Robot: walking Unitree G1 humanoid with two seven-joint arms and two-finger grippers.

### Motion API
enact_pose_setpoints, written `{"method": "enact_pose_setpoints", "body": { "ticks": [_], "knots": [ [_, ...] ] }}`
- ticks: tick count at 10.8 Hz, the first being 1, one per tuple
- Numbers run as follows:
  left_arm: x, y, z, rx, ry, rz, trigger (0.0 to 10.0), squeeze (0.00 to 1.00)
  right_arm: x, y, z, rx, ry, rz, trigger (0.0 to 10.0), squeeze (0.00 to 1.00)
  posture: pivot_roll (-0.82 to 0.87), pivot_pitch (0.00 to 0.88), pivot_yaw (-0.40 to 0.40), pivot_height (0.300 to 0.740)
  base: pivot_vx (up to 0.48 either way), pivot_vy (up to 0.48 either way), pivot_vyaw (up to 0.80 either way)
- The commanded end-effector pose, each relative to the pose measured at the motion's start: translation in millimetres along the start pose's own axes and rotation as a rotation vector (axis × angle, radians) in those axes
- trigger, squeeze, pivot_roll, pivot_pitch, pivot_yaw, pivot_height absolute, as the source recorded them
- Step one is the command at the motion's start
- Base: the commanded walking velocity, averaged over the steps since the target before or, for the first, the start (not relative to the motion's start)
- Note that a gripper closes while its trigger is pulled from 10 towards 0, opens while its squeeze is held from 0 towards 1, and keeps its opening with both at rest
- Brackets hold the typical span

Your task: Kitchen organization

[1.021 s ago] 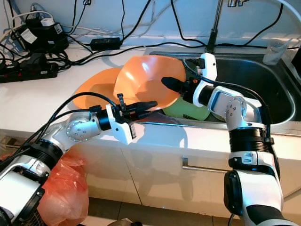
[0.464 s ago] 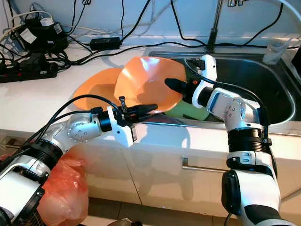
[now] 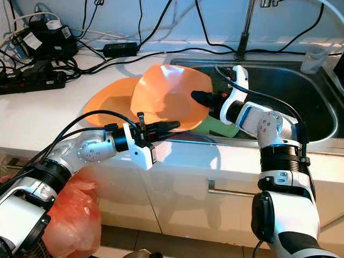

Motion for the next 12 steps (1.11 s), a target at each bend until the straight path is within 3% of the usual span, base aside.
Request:
{"method": "enact_pose_setpoints", "body": {
  "ticks": [1,4,5,6,7,8,9,12],
  "knots": [
    [7.5,-31.2,5.7,0.175,0.064,0.047,0.0,0.00,0.9,-1.7,1.9,0.011,0.001,0.020,0.0,0.00,-0.10,0.000,0.106,0.740,0.000,0.000,0.00],
    [7.4,-32.1,6.1,0.183,0.063,0.057,0.0,0.00,1.5,-4.7,1.3,0.029,-0.006,0.015,0.0,0.00,-0.11,0.000,0.107,0.740,0.000,0.000,0.00],
    [7.0,-32.8,5.8,0.188,0.061,0.061,1.2,0.00,0.7,-5.8,1.3,0.035,-0.011,0.011,10.0,0.00,-0.11,0.000,0.109,0.740,0.000,0.000,0.00],
    [6.7,-33.5,5.9,0.191,0.060,0.063,1.7,0.00,-0.2,-5.8,1.3,0.034,-0.015,0.007,10.0,0.00,-0.11,0.000,0.110,0.740,0.000,0.000,0.00],
    [6.6,-34.7,6.3,0.199,0.060,0.063,10.0,0.00,-0.9,-5.3,1.0,0.034,-0.016,0.006,10.0,0.00,-0.11,0.000,0.112,0.740,0.000,0.000,0.00],
    [7.0,-35.0,6.5,0.205,0.064,0.056,10.0,0.46,-1.2,-5.1,1.0,0.033,-0.015,0.005,10.0,0.00,-0.11,0.000,0.113,0.740,0.000,0.000,0.00],
    [7.0,-35.7,6.4,0.214,0.066,0.049,10.0,1.00,-1.3,-4.9,1.1,0.032,-0.015,0.003,10.0,0.00,-0.11,0.000,0.114,0.740,0.000,0.000,0.00],
    [7.0,-35.8,5.5,0.221,0.068,0.040,10.0,1.00,-2.2,-4.7,1.2,0.030,-0.015,0.000,10.0,0.00,-0.11,0.000,0.115,0.740,0.000,0.000,0.00]
  ]
}}
Point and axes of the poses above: a point about 5 cm out from each wrist's last joint towards the gripper, its own z axis pointing out of the wrist towards the gripper, its own x axis along the axis of the wrist's last joint, y = z × x, the point moved 2 cm from there along z, pointing out of the wrist towards the gripper, and after that the axes turned 13 degrees about z, right-handed, at the moved point
